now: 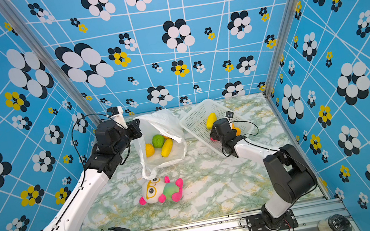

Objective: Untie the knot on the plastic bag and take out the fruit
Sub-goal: 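Open the right gripper to drop the pink fruit into the basket, then move the right gripper back into the bag above the remaining fruit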

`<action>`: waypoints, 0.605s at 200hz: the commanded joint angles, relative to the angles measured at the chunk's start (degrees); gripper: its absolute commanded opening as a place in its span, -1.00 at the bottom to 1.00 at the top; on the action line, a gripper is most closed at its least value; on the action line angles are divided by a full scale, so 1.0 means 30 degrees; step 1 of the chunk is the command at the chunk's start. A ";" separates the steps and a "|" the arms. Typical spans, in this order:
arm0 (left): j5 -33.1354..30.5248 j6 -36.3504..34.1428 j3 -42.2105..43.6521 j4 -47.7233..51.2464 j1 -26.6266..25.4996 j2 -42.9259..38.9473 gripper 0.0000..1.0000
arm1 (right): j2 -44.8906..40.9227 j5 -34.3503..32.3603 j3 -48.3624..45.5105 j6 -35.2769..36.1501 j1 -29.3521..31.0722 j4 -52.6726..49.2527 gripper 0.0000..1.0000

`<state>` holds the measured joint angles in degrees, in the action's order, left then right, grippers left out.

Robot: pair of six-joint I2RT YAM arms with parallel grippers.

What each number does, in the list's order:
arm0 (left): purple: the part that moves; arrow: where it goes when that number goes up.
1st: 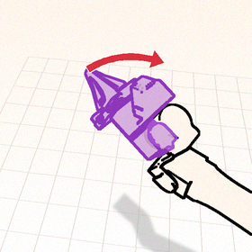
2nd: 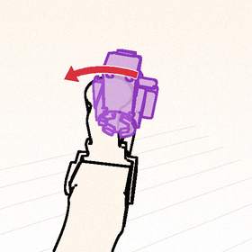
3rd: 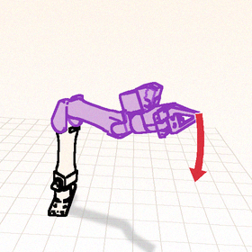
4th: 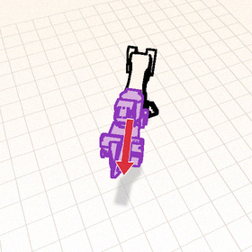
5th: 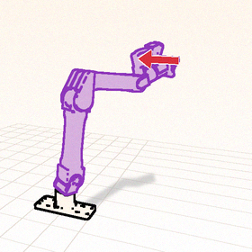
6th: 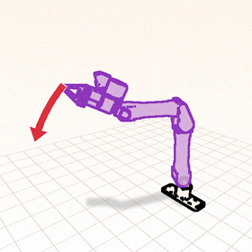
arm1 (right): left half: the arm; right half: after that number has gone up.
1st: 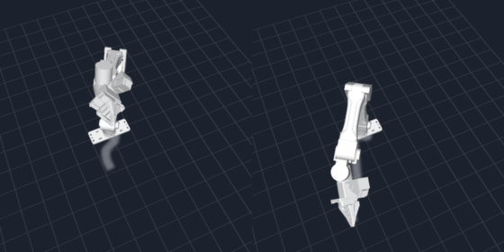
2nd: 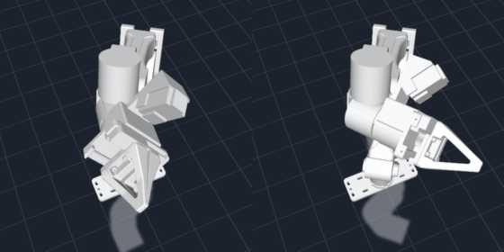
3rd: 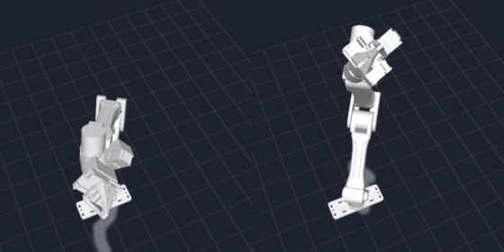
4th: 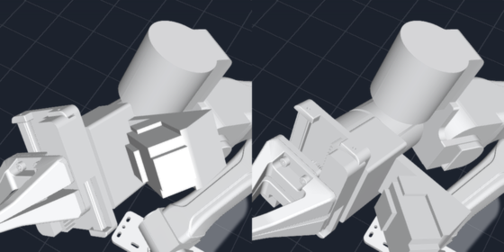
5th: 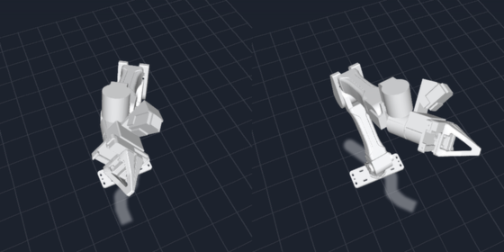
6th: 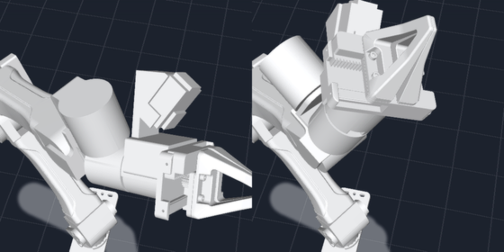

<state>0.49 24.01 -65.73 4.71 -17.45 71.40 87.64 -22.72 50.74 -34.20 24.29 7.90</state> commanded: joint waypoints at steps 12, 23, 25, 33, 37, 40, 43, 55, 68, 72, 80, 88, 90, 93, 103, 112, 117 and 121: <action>0.0556 -0.0031 -0.0151 -0.0371 0.0142 -0.0070 -1.00 | -0.3123 -0.1617 -0.1210 0.3344 0.2846 0.2133 0.54; 0.0629 -0.0003 -0.0015 -0.0634 0.0156 -0.0068 -1.00 | -0.3885 -0.1326 -0.1670 0.4705 0.4012 0.3314 0.43; 0.0649 0.0017 -0.0006 -0.0670 0.0147 -0.0068 -1.00 | -0.4013 -0.1250 -0.1750 0.4913 0.4268 0.3570 0.42; 0.0730 0.0021 0.0054 -0.0777 0.0110 -0.0083 -1.00 | -0.4393 -0.0821 -0.2017 0.5878 0.5058 0.4491 0.34; 0.0760 0.0039 0.0082 -0.0828 0.0107 -0.0089 -1.00 | -0.4479 -0.0572 -0.2131 0.6327 0.5531 0.4947 0.31; 0.0776 0.0026 0.0103 -0.0862 0.0112 -0.0089 -1.00 | -0.4485 -0.0359 -0.2215 0.6670 0.5874 0.5297 0.29; 0.0803 0.0024 0.0113 -0.0881 0.0106 -0.0126 -1.00 | -0.4485 -0.0090 -0.2277 0.6995 0.6253 0.5642 0.28; 0.0861 0.0029 0.0210 -0.0978 0.0110 -0.0155 -1.00 | -0.4095 0.1396 -0.2413 0.8301 0.7668 0.7050 0.26; 0.0809 0.0064 0.0337 -0.1112 0.0116 -0.0215 -1.00 | -0.3081 0.2723 -0.2351 0.9439 0.9202 0.8444 0.26; 0.0801 0.0054 0.0350 -0.1137 0.0109 -0.0242 -1.00 | -0.2623 0.2986 -0.2261 0.9630 0.9629 0.8779 0.27; 0.0750 0.0031 0.0385 -0.1174 0.0098 -0.0272 -1.00 | -0.1602 0.3563 -0.1930 0.9813 1.0281 0.9371 0.28; 0.0690 0.0030 0.0353 -0.1161 0.0106 -0.0271 -1.00 | -0.0474 0.4052 -0.1422 0.9563 1.0703 0.9794 0.28; 0.0679 0.0033 0.0365 -0.1146 0.0120 -0.0295 -1.00 | -0.0165 0.4078 -0.1256 0.9431 1.0753 0.9870 0.28; 0.0663 0.0029 0.0366 -0.1132 0.0121 -0.0294 -1.00 | 0.0259 0.4134 -0.1000 0.9146 1.0855 0.9923 0.28; 0.0653 0.0066 0.0377 -0.1131 0.0113 -0.0326 -1.00 | 0.1694 0.4292 -0.0041 0.8068 1.0928 0.9887 0.25; 0.0650 0.0080 0.0378 -0.1130 0.0109 -0.0387 -1.00 | 0.2834 0.4315 0.0755 0.7237 1.0945 0.9705 0.20; 0.0638 0.0057 0.0378 -0.1131 0.0109 -0.0416 -1.00 | 0.3383 0.4281 0.1172 0.6904 1.0943 0.9593 0.18; 0.0641 0.0066 0.0378 -0.1116 0.0105 -0.0419 -1.00 | 0.3818 0.4275 0.1524 0.6717 1.0943 0.9490 0.18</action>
<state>2.13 24.01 -65.63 3.01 -17.47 71.42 92.66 -12.40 49.60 -10.22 57.52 33.76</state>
